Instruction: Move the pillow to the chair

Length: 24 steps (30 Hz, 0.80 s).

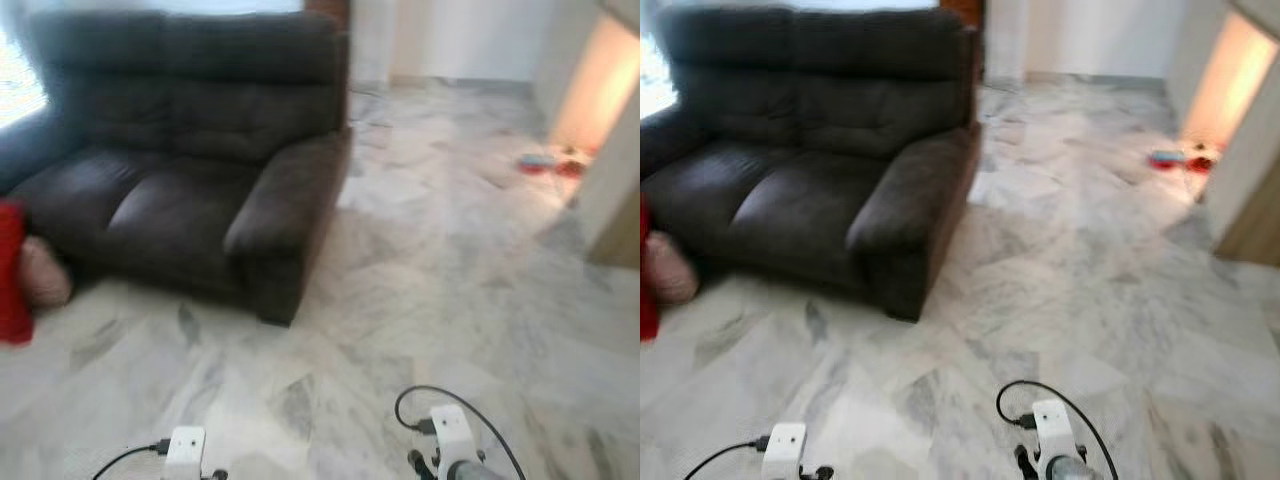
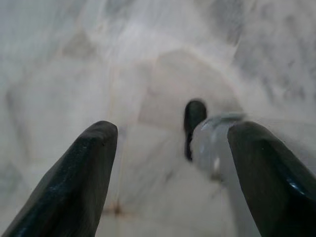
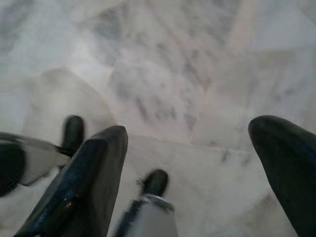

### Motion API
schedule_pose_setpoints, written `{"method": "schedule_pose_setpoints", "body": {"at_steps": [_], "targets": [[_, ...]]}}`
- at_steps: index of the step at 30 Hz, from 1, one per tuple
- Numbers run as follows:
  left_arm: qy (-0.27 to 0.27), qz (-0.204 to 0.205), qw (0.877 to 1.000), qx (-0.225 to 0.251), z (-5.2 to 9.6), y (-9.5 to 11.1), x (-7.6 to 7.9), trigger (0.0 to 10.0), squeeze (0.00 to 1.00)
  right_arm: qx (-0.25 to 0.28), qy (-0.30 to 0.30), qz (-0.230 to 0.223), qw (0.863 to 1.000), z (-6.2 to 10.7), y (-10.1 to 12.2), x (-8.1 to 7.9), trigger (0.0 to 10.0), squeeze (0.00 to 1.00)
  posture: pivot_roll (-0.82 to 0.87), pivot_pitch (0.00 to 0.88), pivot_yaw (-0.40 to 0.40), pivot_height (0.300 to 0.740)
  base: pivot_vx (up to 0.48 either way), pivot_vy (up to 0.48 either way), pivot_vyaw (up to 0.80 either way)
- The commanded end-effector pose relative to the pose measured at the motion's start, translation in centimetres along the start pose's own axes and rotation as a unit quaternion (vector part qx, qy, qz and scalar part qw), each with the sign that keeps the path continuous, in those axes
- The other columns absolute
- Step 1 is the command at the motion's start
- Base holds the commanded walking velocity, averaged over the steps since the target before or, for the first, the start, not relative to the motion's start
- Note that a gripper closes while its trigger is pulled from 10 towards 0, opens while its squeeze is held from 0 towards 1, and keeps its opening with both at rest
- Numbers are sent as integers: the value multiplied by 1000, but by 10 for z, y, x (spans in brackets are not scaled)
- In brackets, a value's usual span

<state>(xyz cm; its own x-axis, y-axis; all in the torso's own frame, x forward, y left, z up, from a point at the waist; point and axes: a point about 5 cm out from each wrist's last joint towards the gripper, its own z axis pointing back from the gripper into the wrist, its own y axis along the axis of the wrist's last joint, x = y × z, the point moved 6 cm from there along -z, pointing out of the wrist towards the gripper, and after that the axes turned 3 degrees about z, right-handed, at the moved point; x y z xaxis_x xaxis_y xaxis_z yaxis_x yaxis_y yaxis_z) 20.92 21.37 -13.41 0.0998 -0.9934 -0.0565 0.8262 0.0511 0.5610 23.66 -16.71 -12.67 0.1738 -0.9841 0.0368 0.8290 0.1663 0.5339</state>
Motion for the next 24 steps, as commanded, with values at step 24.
{"method": "schedule_pose_setpoints", "body": {"at_steps": [24], "targets": [[1, -23, 1000, 16, -1, 9, 1, 10000, 0, -36, -98, -183, 978, 3, -25, 15, 10000, 0, 11, 0, 9, 740, 0, 0, 0]]}}
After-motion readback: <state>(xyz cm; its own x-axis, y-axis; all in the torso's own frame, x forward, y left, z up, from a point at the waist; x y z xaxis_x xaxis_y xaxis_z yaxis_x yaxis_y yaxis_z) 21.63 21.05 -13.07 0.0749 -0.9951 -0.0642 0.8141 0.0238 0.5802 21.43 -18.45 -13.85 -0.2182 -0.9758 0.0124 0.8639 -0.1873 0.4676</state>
